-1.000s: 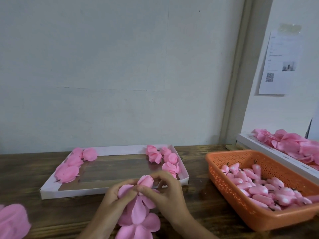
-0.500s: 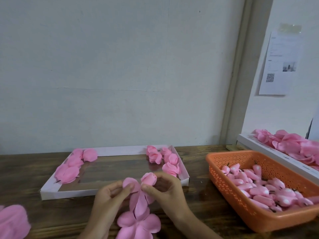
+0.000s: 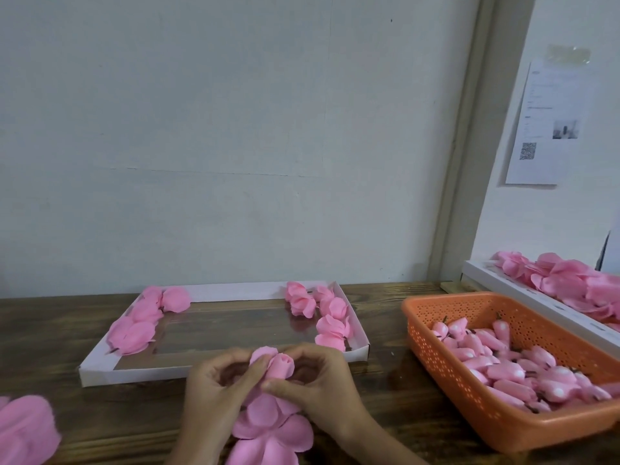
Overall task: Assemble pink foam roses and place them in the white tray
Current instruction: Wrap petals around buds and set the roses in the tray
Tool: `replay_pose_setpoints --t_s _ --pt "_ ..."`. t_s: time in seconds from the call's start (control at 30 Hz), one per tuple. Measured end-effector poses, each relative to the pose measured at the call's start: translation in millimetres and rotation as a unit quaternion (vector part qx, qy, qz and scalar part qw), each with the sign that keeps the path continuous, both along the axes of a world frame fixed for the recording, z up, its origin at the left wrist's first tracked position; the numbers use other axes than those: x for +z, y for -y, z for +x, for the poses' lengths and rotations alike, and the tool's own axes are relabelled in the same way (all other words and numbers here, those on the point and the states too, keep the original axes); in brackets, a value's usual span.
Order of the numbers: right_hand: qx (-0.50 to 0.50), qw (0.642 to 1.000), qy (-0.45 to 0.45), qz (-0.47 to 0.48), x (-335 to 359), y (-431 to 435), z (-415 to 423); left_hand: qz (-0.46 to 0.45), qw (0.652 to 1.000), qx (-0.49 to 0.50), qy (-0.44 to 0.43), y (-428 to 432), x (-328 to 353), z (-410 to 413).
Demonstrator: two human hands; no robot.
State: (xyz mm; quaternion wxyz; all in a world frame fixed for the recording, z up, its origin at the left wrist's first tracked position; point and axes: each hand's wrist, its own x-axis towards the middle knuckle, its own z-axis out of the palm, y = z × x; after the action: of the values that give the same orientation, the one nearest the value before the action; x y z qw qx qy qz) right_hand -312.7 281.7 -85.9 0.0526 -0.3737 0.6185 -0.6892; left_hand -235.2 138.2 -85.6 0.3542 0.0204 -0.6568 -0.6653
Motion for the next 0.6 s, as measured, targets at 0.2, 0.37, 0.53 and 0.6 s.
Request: replay_pose_setpoints --t_s 0.2,0.37,0.53,0.6 --pt "-0.023 0.999 -0.021 -0.010 2.8 -1.9 0.6 -0.050 0.999 -0.007 -0.005 -0.1 4.0 3.7" --pt "-0.062 0.997 -0.054 -0.006 4.6 -4.9 -1.2 -0.088 0.994 -0.057 0.006 1.6 12.3 10.2" --pt "-0.070 0.993 -0.092 -0.008 2.4 -4.9 -0.5 -0.084 0.992 -0.091 0.002 0.5 10.4 8.2" --pt "-0.075 0.993 -0.095 0.010 2.5 -4.4 -0.1 -0.070 0.993 -0.090 0.006 0.1 9.1 7.1"
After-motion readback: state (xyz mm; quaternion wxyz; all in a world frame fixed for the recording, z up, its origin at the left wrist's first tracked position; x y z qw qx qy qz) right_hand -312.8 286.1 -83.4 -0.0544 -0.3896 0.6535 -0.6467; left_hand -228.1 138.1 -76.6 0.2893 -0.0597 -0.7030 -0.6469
